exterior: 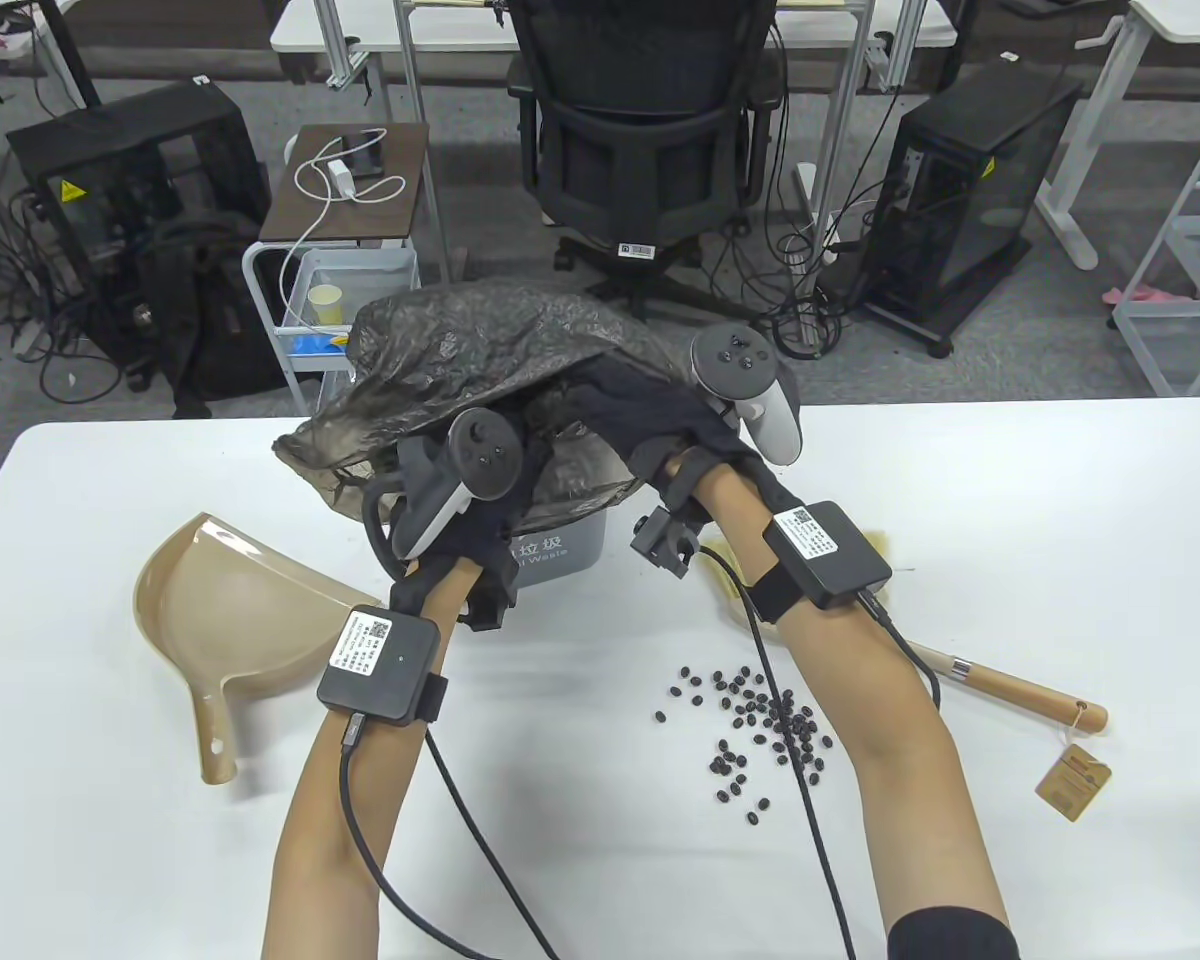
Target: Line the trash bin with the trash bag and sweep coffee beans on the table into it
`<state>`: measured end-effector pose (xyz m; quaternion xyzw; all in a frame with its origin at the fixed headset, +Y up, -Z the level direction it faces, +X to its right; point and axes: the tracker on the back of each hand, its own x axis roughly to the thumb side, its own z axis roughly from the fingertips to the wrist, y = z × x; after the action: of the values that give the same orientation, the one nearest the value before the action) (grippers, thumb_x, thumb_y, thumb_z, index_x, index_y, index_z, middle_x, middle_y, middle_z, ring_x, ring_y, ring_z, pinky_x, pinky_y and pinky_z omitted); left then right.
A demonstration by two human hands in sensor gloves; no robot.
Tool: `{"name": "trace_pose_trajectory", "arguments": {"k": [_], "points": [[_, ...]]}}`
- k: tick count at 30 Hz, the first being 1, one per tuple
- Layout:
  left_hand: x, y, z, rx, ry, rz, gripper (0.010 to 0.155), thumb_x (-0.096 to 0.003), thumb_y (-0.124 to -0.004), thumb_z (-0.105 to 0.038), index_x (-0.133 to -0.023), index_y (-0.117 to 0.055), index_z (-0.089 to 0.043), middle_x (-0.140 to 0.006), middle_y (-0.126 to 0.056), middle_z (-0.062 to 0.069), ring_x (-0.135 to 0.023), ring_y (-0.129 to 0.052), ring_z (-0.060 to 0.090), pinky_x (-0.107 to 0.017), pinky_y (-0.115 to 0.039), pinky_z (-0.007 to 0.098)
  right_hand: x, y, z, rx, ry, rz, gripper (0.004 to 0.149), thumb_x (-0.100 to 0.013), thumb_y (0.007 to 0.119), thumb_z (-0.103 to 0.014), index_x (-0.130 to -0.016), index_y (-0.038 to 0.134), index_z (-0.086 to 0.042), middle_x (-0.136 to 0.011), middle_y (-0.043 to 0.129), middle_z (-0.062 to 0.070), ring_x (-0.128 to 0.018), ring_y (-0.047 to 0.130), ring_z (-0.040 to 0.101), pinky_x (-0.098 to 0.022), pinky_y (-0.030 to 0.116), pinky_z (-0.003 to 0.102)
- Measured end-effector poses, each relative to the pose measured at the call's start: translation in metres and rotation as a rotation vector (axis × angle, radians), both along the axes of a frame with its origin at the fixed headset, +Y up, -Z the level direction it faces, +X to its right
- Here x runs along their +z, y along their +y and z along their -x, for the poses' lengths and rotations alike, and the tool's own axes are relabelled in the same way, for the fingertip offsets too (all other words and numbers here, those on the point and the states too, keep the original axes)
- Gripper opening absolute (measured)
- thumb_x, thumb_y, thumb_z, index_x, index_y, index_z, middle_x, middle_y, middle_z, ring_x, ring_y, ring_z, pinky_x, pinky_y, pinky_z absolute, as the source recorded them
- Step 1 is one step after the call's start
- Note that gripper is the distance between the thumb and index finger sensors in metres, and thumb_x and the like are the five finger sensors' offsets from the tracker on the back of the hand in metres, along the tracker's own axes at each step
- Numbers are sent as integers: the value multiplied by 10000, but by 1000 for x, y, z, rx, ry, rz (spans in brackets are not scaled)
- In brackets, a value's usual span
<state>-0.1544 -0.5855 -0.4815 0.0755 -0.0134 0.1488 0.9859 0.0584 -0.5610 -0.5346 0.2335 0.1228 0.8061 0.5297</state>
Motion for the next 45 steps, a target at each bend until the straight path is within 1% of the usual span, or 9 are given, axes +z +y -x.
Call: {"name": "trace_pose_trajectory", "arguments": {"k": [5,17,21,23,27,30,35,41,45], "points": [[2,1,4,11,-21,-34,546,-507,-691,-613,-908,-836,-272,-880,-929,14,-1031,-739,292,-844,-431,632,-14,-5,-1,20,-70,17,658,-541,658,-528,-1094,444,-241,-1179,399,123,-1078,253,422,-766,146,550],[16,7,7,56,-196,0,555,-480,-743,-637,-843,-888,-243,-813,-967,30,-984,-804,285,-807,-499,656,-51,-21,0,-34,-151,73,683,-544,646,-547,-1109,363,-290,-1203,254,70,-1096,96,348,-772,92,514],[16,8,7,68,-235,14,543,-485,-750,-622,-833,-896,-232,-801,-968,42,-981,-806,281,-809,-503,649,-70,-32,-4,-128,-51,219,706,-566,616,-569,-1121,259,-319,-1211,106,11,-1091,-41,290,-773,12,488],[16,7,8,66,-261,12,543,-492,-745,-623,-832,-894,-228,-796,-966,46,-974,-811,278,-802,-520,638,-76,-36,-11,-204,-114,206,702,-571,613,-566,-1125,268,-308,-1223,150,15,-1111,26,314,-792,58,502],[13,6,9,75,-279,11,544,-494,-741,-622,-834,-894,-226,-798,-964,49,-978,-809,279,-803,-523,635,-92,-66,-14,-437,13,380,721,-566,604,-593,-1118,208,-351,-1228,123,-27,-1130,148,343,-819,170,519],[12,3,9,82,-287,5,548,-495,-733,-624,-838,-897,-229,-803,-966,48,-982,-804,280,-803,-520,628,-98,-89,-16,-630,47,508,724,-562,605,-603,-1122,216,-361,-1231,191,-8,-1127,137,336,-813,128,518],[12,4,9,88,-310,19,532,-511,-730,-603,-872,-888,-246,-847,-977,28,-991,-806,265,-817,-507,625,-99,-115,-18,-678,46,597,748,-557,602,-616,-1133,231,-315,-1227,260,54,-1112,124,363,-792,111,522],[6,7,20,228,-333,54,563,-531,-706,-612,-956,-823,-262,-949,-938,11,-1008,-793,263,-808,-520,623,-83,-103,-35,-609,-1,448,747,-566,592,-603,-1132,244,-261,-1210,262,111,-1088,177,415,-770,158,552],[2,7,31,370,-327,39,579,-549,-693,-613,-999,-780,-260,-997,-903,16,-1032,-765,276,-806,-510,627,-65,-86,-64,-705,-3,376,725,-573,569,-612,-1133,291,-244,-1203,329,131,-1082,245,438,-758,206,582]]}}
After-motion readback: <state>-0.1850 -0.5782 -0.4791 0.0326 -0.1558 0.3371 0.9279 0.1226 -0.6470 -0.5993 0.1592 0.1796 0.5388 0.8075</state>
